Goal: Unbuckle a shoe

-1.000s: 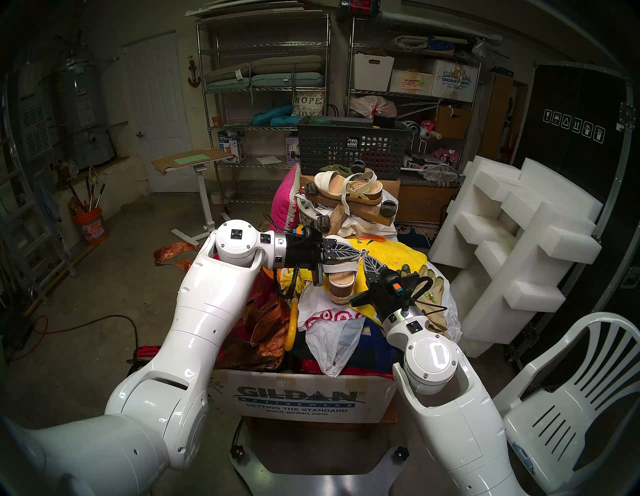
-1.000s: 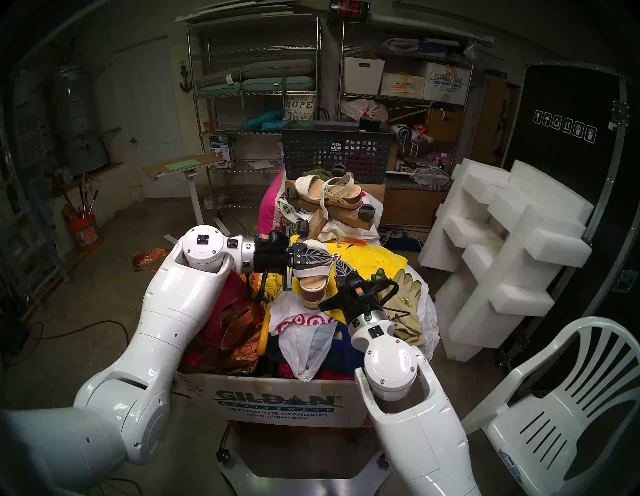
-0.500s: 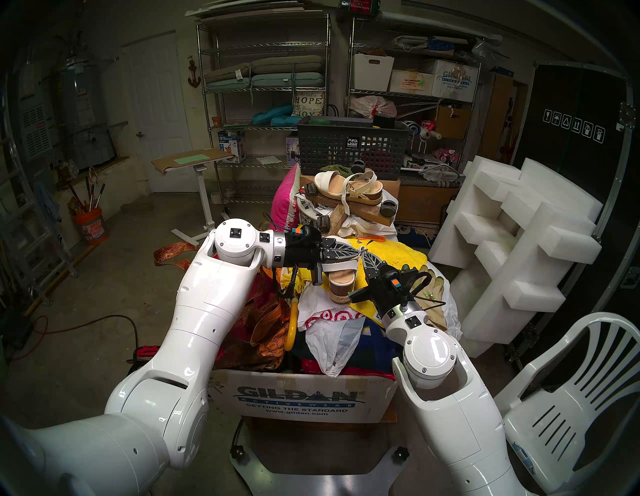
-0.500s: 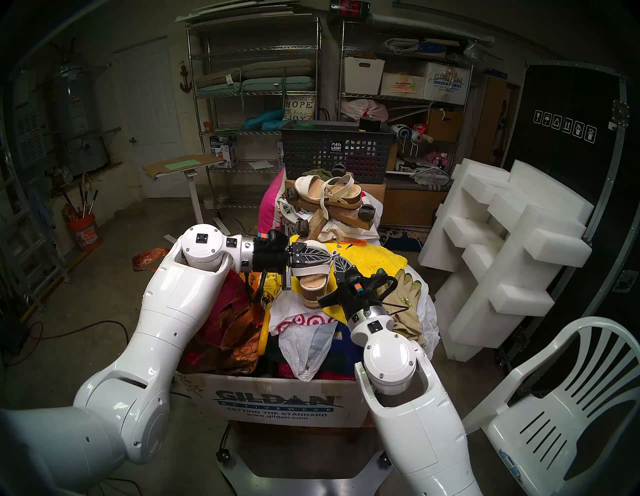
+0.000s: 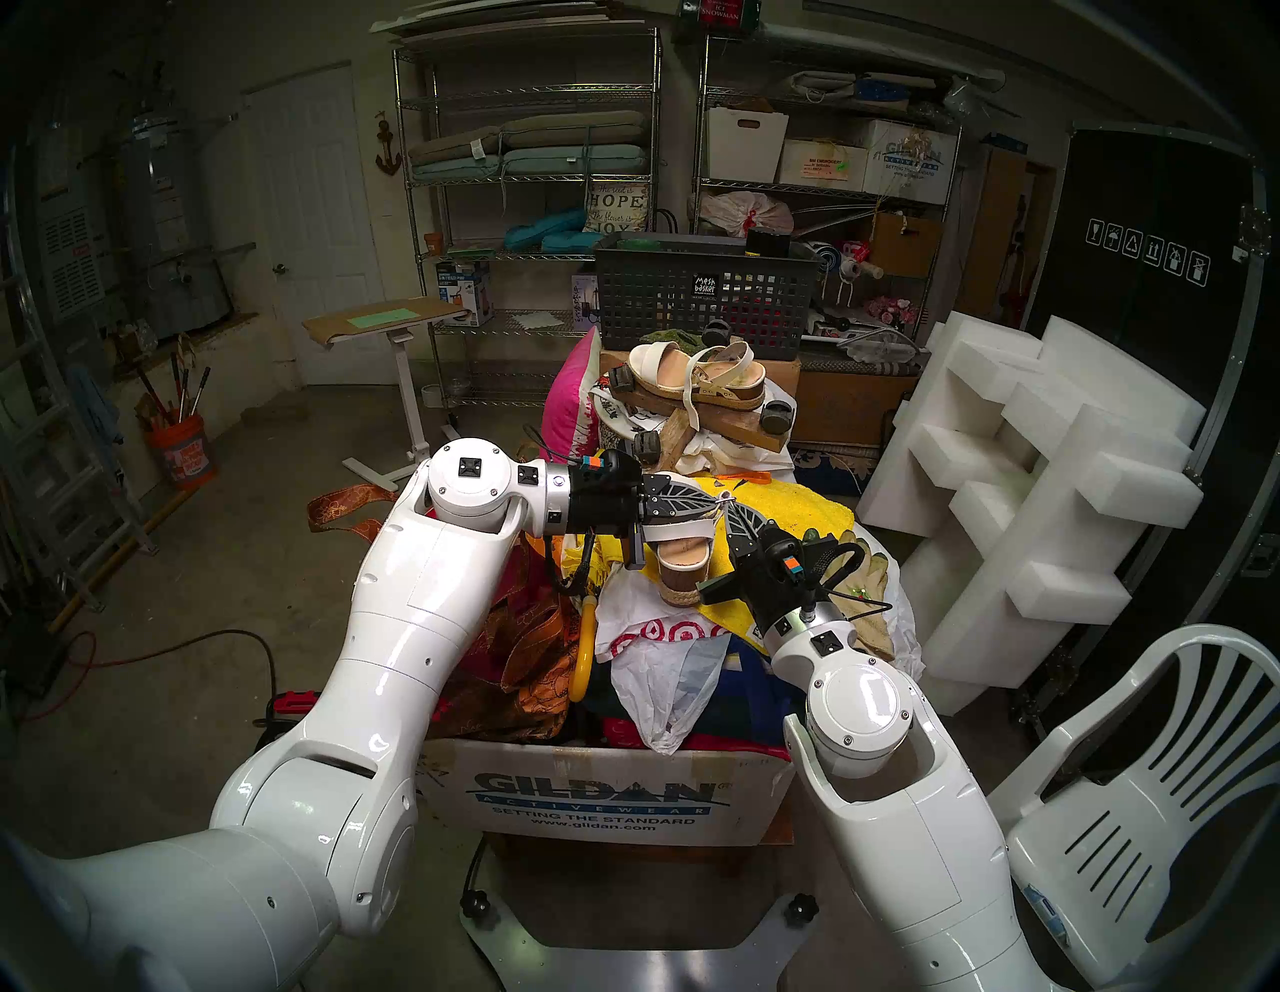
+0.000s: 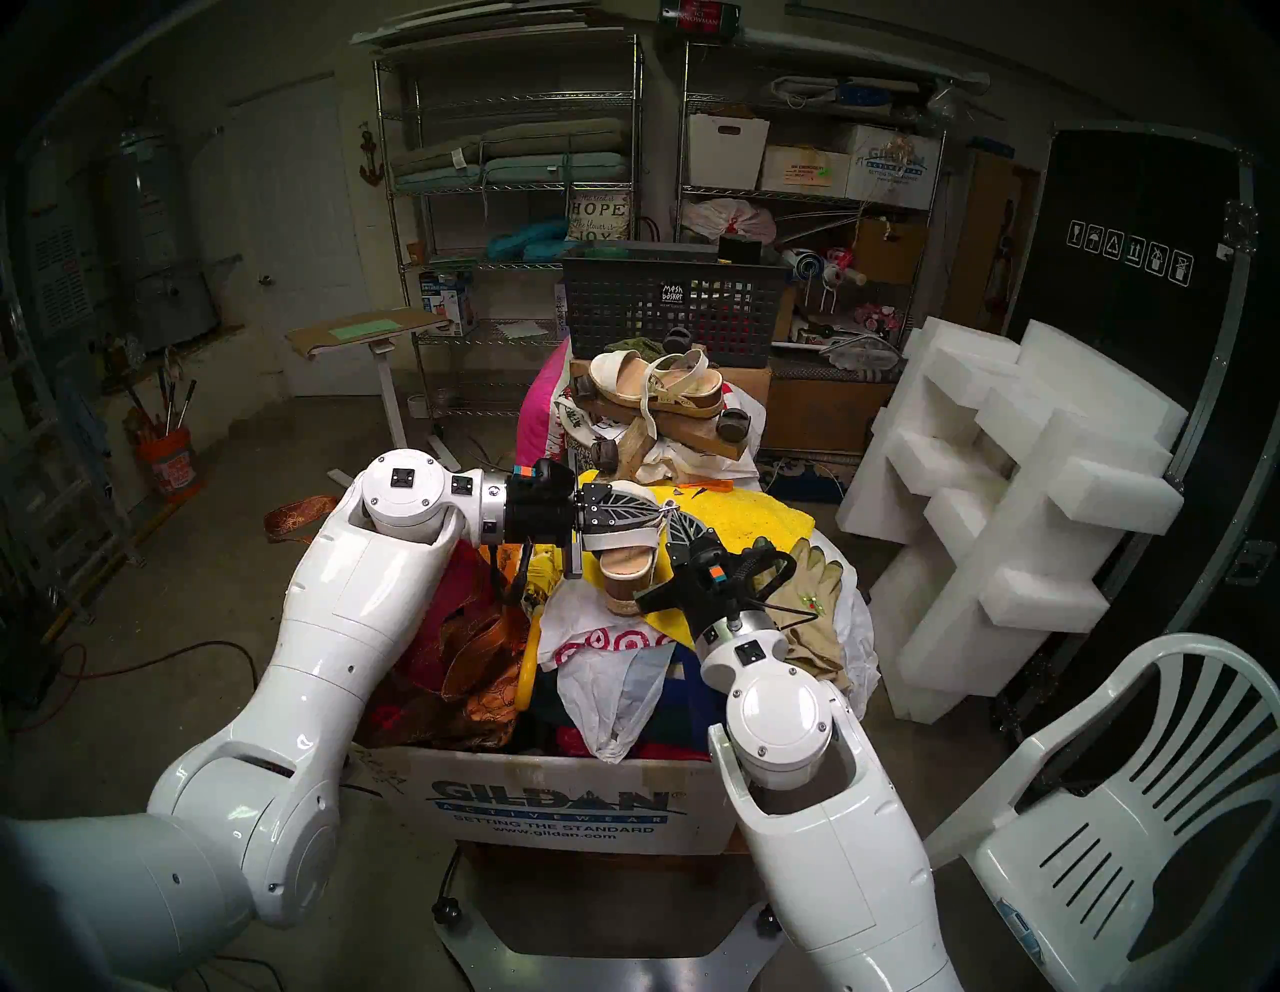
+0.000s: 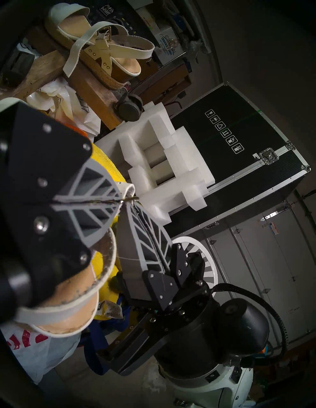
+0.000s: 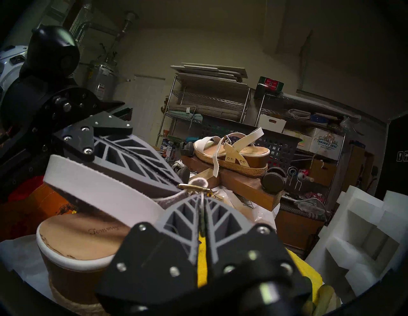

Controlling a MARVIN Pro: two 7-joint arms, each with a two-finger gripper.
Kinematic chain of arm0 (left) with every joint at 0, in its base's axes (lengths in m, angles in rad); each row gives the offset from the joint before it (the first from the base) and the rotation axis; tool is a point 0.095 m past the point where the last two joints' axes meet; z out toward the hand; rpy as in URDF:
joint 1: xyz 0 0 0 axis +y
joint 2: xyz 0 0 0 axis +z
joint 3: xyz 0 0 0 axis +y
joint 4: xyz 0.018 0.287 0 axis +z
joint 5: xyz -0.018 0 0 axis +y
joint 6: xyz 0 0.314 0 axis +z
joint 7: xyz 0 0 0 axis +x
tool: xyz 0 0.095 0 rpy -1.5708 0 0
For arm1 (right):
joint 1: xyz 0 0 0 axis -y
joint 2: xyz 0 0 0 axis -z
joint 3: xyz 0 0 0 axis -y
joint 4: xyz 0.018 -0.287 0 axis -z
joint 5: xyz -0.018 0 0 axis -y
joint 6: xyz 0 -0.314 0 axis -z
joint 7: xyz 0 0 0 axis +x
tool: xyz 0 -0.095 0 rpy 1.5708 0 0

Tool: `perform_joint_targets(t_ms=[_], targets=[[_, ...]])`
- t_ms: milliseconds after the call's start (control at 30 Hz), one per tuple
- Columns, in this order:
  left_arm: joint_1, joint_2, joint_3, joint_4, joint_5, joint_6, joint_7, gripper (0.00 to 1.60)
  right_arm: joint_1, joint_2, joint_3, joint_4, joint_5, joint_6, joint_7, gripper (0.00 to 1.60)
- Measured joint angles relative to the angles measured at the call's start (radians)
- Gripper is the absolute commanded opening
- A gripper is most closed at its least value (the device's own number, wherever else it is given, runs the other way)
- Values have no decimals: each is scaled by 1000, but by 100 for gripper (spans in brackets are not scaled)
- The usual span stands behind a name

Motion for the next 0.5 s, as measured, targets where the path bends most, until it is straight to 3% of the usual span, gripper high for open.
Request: perform_joint_targets(t_ms=[100,200,500], targets=[[0,-2,0,2,2,-5,9,0,-4,0,1,-3,3,1,0,46],[0,-6,0,5,3,-9,17,0,-8,0,3,-7,6,2,0,63],[0,-11,1,9,7,-11,25,0,-23,2,11,-22,15,3,0,68]])
